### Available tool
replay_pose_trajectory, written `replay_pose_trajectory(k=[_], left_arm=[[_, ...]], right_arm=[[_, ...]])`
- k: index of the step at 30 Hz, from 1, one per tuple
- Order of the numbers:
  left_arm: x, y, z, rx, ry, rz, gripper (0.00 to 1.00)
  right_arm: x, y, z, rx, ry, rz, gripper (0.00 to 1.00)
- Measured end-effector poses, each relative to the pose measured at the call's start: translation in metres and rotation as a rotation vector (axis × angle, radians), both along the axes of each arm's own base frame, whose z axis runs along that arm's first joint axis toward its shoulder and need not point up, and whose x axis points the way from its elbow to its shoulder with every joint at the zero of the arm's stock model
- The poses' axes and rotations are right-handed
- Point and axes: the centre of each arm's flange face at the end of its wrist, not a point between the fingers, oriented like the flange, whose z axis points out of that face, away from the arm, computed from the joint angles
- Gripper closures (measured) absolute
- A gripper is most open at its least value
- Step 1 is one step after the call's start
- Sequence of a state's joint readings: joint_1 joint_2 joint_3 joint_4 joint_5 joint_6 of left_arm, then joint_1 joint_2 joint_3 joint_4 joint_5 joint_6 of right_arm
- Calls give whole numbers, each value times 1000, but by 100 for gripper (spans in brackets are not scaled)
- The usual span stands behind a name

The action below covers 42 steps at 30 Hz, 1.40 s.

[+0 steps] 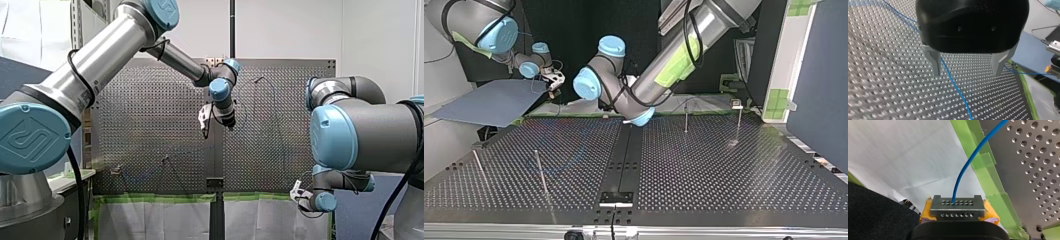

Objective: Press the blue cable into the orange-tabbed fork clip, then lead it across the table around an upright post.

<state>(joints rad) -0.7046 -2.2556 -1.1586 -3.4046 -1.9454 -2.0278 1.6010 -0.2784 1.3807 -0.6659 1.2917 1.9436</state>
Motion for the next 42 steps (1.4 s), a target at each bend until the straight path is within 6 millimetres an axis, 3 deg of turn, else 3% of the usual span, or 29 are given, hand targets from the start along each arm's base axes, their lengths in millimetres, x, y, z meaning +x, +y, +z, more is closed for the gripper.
replay_pose_trajectory(k=[10,21,35,42], left_arm=[[-23,-4,65,20,-101,-67,0],[-54,-22,171,-26,-251,-219,0],[-33,-25,238,-7,-412,-296,0],[-29,-31,257,-66,-461,-338,0]], right_arm=[[3,1,0,0,-1,5,100],[3,0,0,-1,-1,6,100],[6,-1,1,-6,0,12,100],[7,-2,2,-8,0,12,100]])
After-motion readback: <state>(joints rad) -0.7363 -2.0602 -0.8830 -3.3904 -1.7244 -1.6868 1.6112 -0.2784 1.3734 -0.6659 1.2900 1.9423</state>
